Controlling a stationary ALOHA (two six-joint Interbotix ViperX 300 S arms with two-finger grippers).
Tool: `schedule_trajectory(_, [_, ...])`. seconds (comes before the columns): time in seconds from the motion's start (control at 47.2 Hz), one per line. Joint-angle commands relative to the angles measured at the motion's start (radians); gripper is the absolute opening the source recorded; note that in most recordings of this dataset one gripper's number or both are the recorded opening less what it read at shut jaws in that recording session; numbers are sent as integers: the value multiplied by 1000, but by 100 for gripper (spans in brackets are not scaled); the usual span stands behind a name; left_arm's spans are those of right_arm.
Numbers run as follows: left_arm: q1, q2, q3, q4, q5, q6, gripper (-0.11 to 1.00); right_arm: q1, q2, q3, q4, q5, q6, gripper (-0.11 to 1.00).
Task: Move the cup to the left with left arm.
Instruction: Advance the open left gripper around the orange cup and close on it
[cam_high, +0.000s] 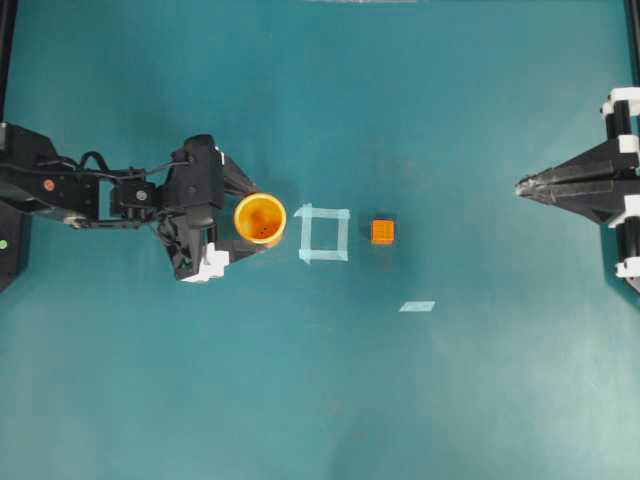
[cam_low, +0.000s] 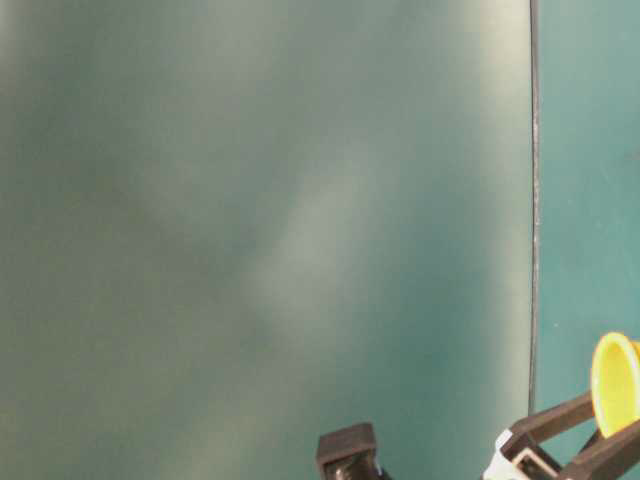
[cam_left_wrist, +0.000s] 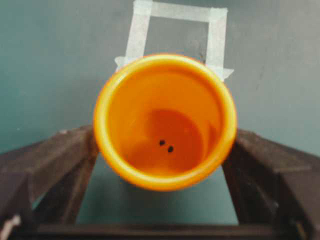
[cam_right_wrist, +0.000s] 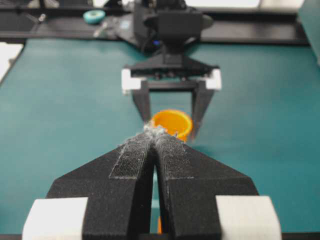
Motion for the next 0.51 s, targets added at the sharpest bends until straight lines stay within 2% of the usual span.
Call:
schedule_trajectory(0.0, [-3, 0, -28, 2, -5, 2, 86, 0, 3, -34, -2, -3, 0, 0])
schedule_trajectory(0.339, [-3, 23, -43, 3, -12, 28, 83, 0, 8, -31, -2, -3, 0, 0])
schedule_trajectory(0.381, [-3, 21, -40, 3, -15, 28, 81, 0, 8, -31, -2, -3, 0, 0])
schedule_trajectory(0.487, [-3, 20, -38, 3, -18, 29, 69, 0, 8, -31, -2, -3, 0, 0])
